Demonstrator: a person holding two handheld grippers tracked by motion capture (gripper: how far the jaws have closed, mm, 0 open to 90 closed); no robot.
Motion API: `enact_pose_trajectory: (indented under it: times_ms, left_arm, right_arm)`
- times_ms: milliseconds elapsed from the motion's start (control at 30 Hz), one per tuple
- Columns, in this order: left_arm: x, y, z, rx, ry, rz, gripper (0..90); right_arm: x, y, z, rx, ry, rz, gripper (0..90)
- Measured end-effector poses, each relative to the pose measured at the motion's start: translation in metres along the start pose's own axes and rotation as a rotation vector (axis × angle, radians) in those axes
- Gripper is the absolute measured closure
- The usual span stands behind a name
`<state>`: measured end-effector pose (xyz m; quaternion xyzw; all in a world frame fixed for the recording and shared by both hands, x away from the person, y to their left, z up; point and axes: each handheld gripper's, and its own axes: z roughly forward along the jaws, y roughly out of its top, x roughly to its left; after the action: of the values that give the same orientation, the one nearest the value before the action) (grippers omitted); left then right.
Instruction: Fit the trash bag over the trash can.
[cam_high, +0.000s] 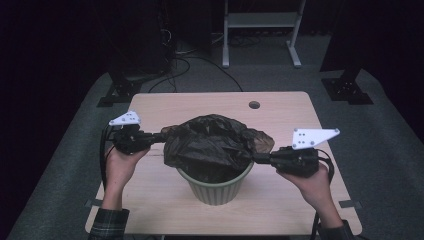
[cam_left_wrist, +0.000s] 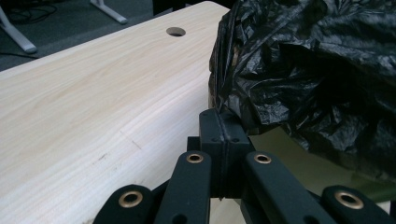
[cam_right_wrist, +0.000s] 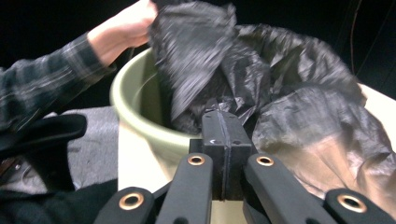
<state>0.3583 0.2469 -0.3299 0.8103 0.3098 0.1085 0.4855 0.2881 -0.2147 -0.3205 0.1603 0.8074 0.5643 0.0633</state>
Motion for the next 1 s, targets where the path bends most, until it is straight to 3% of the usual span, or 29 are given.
enact_pose_trajectory:
  times_ms: [300, 467, 533, 667, 767, 800, 867, 1000]
  left_arm:
    - [-0.003, -0.014, -0.002, 0.009, -0.008, -0.006, 90.0]
    - [-0.005, -0.017, 0.0, 0.011, -0.013, -0.008, 90.0]
    - [-0.005, -0.018, 0.001, 0.015, -0.015, -0.01, 90.0]
    - [-0.004, -0.02, 0.003, 0.022, -0.015, -0.013, 90.0]
    - [-0.004, -0.021, 0.004, 0.02, -0.016, -0.014, 90.0]
    - [-0.005, -0.021, 0.003, 0.017, -0.015, -0.013, 90.0]
    - [-0.005, -0.021, 0.003, 0.014, -0.017, -0.011, 90.0]
    - [-0.005, -0.02, 0.002, 0.013, -0.018, -0.008, 90.0]
  right_arm:
    - [0.022, -0.027, -0.003, 0.048, 0.054, 0.001, 89.9]
    - [0.032, -0.049, 0.017, 0.158, 0.091, 0.004, 89.9]
    - [0.032, -0.053, 0.021, 0.171, 0.098, 0.006, 89.9]
    - [0.029, -0.067, 0.035, 0.25, 0.09, 0.025, 89.8]
    - [0.028, -0.067, 0.035, 0.245, 0.083, 0.023, 87.4]
    - [0.028, -0.066, 0.034, 0.234, 0.075, 0.019, 82.3]
    - [0.031, -0.059, 0.025, 0.187, 0.053, 0.015, 74.1]
    - [0.039, -0.037, 0.003, 0.079, 0.033, -0.021, 72.2]
